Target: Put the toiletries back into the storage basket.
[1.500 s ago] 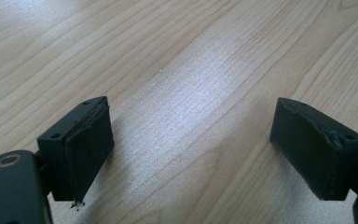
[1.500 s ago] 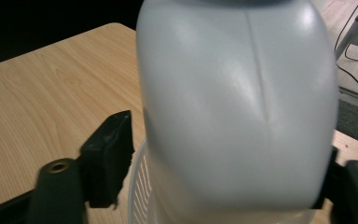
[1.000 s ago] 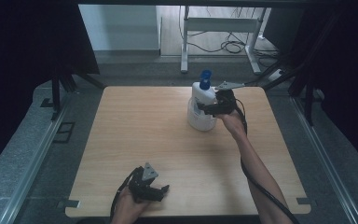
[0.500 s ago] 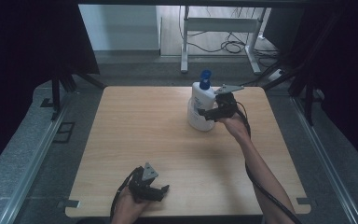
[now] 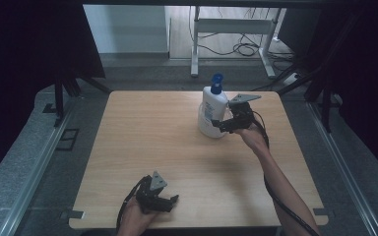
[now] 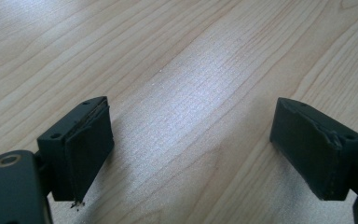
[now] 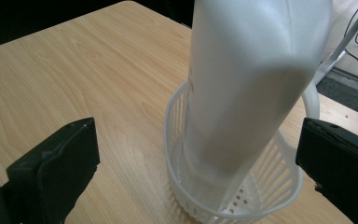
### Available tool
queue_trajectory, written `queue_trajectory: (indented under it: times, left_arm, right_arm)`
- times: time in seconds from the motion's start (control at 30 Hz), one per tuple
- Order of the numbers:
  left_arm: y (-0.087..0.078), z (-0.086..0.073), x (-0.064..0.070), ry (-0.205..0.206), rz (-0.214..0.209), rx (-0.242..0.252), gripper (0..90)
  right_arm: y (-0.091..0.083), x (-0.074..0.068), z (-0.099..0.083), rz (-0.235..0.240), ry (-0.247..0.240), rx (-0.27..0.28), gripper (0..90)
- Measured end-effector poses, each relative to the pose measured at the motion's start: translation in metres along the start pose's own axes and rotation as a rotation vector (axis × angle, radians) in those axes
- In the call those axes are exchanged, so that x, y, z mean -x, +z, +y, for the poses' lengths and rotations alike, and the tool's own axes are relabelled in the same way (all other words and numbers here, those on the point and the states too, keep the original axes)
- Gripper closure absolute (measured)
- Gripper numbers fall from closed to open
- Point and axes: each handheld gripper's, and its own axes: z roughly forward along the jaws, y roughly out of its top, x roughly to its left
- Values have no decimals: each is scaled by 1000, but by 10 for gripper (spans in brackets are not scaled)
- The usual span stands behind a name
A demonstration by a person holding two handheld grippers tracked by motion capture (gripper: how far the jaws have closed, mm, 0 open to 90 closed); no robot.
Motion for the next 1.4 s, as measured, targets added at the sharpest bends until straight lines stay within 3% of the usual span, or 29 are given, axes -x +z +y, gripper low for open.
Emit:
queue_trajectory:
  times: [0.63, 1.4]
  left_arm:
    - [0, 0, 0, -2, -1, 2, 124]
    - [0, 0, 0, 3, 0, 0, 124]
  right_arm:
    - [-13, -8, -14, 22, -16, -16, 0]
    - [-31, -8, -40, 23, 2, -18, 3]
